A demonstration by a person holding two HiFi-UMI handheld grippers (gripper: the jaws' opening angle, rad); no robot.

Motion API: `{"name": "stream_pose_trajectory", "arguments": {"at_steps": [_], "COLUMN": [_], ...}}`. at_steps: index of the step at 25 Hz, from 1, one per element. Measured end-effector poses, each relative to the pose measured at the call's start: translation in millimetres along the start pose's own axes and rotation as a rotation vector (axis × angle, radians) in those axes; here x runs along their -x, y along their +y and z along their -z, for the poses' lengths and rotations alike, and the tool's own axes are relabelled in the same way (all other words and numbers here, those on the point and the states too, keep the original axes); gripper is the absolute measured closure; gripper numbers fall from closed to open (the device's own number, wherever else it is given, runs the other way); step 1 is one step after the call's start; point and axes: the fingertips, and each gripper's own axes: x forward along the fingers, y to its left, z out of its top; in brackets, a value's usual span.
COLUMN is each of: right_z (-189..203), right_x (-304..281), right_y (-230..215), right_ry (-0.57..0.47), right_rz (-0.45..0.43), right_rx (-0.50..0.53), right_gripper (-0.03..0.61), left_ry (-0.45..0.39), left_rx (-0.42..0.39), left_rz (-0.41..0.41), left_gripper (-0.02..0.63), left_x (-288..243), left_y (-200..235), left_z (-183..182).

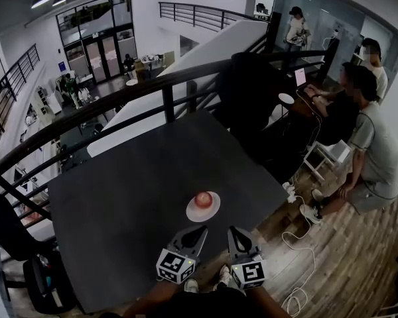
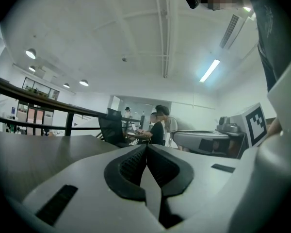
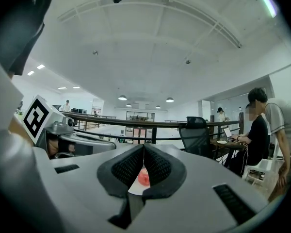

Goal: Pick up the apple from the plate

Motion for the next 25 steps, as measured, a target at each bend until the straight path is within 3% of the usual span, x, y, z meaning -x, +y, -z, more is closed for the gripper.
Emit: {"name": "stream_pose_trajectory", "arguments": {"at_steps": [11,18,25], "right_z": [3.7,-1.4,5.3], "right_x": [-30.6,-43.6,-60.5], "right_y": [-64.3,-99.4,-112.0], "right_ry": [0.006,-0.034,-0.073], "right_rz": [-0.078,-0.135,-0.198], "right_rx": [-0.012,0.006,-0.102], "right_gripper": [0.554,0.554,0.554], "left_ry": [-0.007,-0.008,0.03], "left_rx": [-0.065,0.004,-0.016], "left_rz": [-0.033,-0.033,-0.099], "left_gripper": [0.591,0.591,0.591], "left_x": [-71.7,-106.3,-115.2], "left_y": [-0.8,-16.2,-5.6], "left_z": [-21.3,-11.7,-2.8]}}
